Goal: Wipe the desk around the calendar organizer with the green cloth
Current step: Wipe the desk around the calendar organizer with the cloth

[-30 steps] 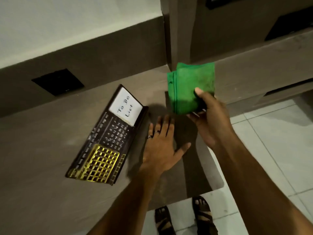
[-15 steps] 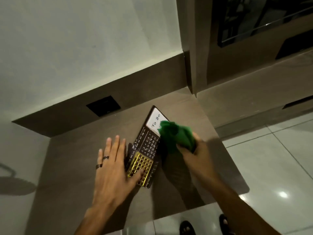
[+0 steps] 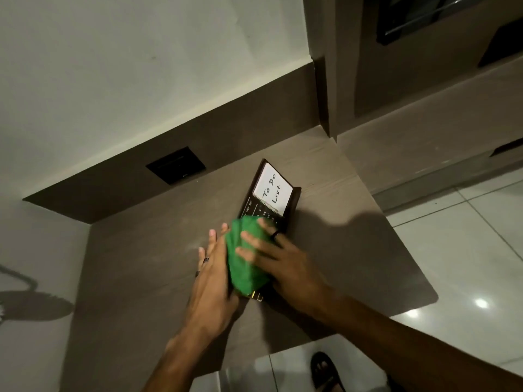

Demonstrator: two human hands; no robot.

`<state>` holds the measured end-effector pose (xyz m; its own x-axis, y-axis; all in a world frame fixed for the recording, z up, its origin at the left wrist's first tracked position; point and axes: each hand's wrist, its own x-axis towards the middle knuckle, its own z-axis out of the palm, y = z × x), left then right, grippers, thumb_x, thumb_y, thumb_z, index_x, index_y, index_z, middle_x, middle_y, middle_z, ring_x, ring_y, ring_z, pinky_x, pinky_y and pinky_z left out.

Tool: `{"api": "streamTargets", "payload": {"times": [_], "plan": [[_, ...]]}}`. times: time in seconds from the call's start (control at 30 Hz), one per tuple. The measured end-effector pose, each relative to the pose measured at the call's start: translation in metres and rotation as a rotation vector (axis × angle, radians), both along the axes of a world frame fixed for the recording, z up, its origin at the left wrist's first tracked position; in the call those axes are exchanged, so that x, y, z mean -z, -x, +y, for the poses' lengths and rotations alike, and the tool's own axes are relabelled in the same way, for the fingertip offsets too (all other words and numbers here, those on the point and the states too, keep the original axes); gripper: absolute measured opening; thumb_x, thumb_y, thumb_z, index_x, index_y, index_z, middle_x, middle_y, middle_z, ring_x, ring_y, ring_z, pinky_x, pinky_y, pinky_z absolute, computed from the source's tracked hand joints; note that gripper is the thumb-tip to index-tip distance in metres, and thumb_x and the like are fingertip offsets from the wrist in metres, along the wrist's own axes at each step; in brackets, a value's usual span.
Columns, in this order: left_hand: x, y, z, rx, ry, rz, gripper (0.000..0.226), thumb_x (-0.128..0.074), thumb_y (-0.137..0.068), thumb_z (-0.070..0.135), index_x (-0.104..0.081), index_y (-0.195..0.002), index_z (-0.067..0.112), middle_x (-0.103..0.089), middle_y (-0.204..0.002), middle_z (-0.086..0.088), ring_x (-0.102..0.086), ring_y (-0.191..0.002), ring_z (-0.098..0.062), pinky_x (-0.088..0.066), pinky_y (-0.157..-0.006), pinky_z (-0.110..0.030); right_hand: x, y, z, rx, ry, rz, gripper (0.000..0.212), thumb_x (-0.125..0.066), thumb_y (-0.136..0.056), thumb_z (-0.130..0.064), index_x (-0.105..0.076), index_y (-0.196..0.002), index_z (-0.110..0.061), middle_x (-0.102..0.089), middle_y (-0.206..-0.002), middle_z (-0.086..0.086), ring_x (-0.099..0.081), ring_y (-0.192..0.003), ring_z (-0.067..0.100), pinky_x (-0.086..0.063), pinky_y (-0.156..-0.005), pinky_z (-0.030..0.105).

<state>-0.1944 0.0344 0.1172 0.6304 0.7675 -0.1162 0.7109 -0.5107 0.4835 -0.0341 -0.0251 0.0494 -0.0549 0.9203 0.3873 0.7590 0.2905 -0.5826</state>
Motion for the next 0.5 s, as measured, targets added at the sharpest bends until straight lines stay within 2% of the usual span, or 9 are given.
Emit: {"api": "streamTargets", "payload": {"times": [0.07,0.13,0.2,0.27,0.33,0.37,0.43,0.5], "plan": [[0.001,0.000,-0.001,-0.023,0.007,-0.002,0.115,-0.071,-0.078,0.003,0.013,-0.141,0.049,0.012,-0.147,0.027,0.012,-0.144,-0.011,0.001,-0.121,-0.044,-0.006,-0.006,0.011,-0.090,-0.109,-0.113,0.057,-0.049,-0.082,-0.001,-0.051,-0.137,-0.018,-0.045,-0.149,0.007,-0.027,-0.142,0.041,-0.033,-0.112,0.048],[0.001,-0.001,0.001,-0.083,0.016,0.019,0.118,-0.072,-0.077,-0.001,0.011,-0.144,0.050,0.023,-0.138,0.046,0.016,-0.139,-0.004,0.004,-0.118,-0.043,-0.013,-0.026,0.027,0.057,-0.045,-0.043,0.055,-0.044,-0.083,0.004,-0.057,-0.133,-0.014,-0.047,-0.147,0.009,-0.032,-0.139,0.043,-0.036,-0.111,0.049],[0.002,-0.003,0.002,-0.081,0.018,0.038,0.118,-0.072,-0.077,-0.001,0.009,-0.145,0.051,0.028,-0.127,0.059,0.028,-0.134,0.007,0.007,-0.116,-0.041,-0.016,-0.030,0.031,0.206,0.073,0.074,0.058,-0.052,-0.081,0.011,-0.058,-0.133,-0.014,-0.046,-0.148,0.008,-0.028,-0.141,0.041,-0.039,-0.108,0.050],[0.001,-0.002,0.003,-0.049,0.030,0.034,0.113,-0.070,-0.076,0.000,0.005,-0.150,0.040,0.022,-0.142,0.048,0.029,-0.135,0.012,0.009,-0.119,-0.040,-0.012,-0.009,0.020,0.131,0.029,0.061,0.054,-0.057,-0.080,0.010,-0.060,-0.130,-0.011,-0.050,-0.144,0.011,-0.032,-0.139,0.042,-0.040,-0.107,0.053],[0.001,-0.001,0.004,-0.014,0.042,0.030,0.109,-0.068,-0.076,0.003,0.004,-0.154,0.027,0.007,-0.158,0.021,0.021,-0.145,-0.001,0.010,-0.121,-0.040,-0.006,0.007,0.007,-0.031,-0.032,-0.081,0.052,-0.057,-0.080,0.001,-0.059,-0.130,-0.013,-0.052,-0.143,0.008,-0.033,-0.139,0.042,-0.038,-0.108,0.055],[0.001,-0.001,0.004,-0.022,0.043,0.039,0.109,-0.068,-0.077,0.004,0.005,-0.153,0.027,0.006,-0.159,0.016,0.020,-0.146,-0.006,0.010,-0.120,-0.039,-0.004,0.001,0.008,-0.041,-0.048,-0.113,0.053,-0.054,-0.080,-0.001,-0.057,-0.132,-0.015,-0.051,-0.144,0.007,-0.031,-0.140,0.041,-0.037,-0.109,0.053],[0.001,-0.002,0.003,-0.074,0.031,0.062,0.111,-0.069,-0.079,0.001,0.007,-0.151,0.036,0.012,-0.152,0.022,0.021,-0.141,-0.004,0.012,-0.117,-0.038,0.001,-0.022,0.018,0.067,0.000,-0.080,0.060,-0.054,-0.079,0.005,-0.054,-0.136,-0.016,-0.045,-0.149,0.006,-0.025,-0.143,0.040,-0.036,-0.110,0.051],[0.001,-0.003,0.001,-0.078,0.012,0.071,0.111,-0.069,-0.080,0.000,0.007,-0.150,0.038,0.014,-0.152,0.024,0.024,-0.137,0.004,0.013,-0.115,-0.034,0.007,-0.037,0.017,0.185,0.124,-0.051,0.067,-0.057,-0.081,0.006,-0.046,-0.142,-0.020,-0.036,-0.154,0.004,-0.015,-0.146,0.036,-0.032,-0.113,0.050]]}}
